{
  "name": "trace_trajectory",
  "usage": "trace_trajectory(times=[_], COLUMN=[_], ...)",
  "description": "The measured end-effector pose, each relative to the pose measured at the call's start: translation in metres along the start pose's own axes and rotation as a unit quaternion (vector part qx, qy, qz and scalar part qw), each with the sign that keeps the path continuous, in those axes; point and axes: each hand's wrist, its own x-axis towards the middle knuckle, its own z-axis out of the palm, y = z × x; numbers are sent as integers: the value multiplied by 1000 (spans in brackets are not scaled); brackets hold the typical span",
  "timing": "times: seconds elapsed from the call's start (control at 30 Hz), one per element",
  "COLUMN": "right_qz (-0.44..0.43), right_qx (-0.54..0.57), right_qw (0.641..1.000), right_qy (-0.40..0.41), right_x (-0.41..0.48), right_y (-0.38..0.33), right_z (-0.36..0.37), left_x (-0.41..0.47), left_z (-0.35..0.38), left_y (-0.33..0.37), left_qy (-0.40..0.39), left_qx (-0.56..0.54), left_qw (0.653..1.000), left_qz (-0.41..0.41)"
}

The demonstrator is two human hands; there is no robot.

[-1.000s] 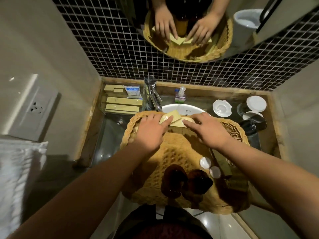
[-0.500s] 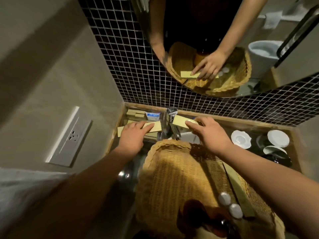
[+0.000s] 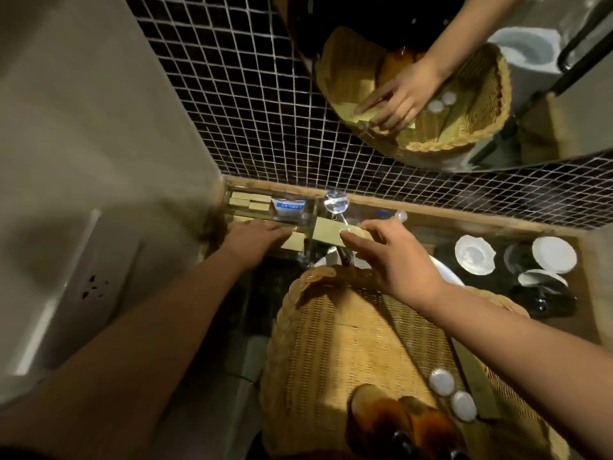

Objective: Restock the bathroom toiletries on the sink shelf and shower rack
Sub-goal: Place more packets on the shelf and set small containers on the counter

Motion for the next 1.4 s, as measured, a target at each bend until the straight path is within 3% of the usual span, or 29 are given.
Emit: trace_trajectory(times=[0.37, 0.9, 1.2, 1.4], right_qz=[-36, -15, 10, -38], right_qx=[-22, -42, -68, -65], right_qw=[999, 999, 998, 997], right_qy=[-5, 12, 5, 9], right_x=[1, 4, 3, 16], right_y=[3, 15, 21, 4], right_z=[13, 16, 15, 14], left_x=[19, 6, 3, -26], left_z=[25, 76, 93, 96], left_y=[-18, -17, 5, 10], left_qy=[-29, -62, -22, -22], left_qx=[-48, -15, -12, -55], left_qw=[998, 997, 999, 994], left_qz=[14, 31, -46, -97])
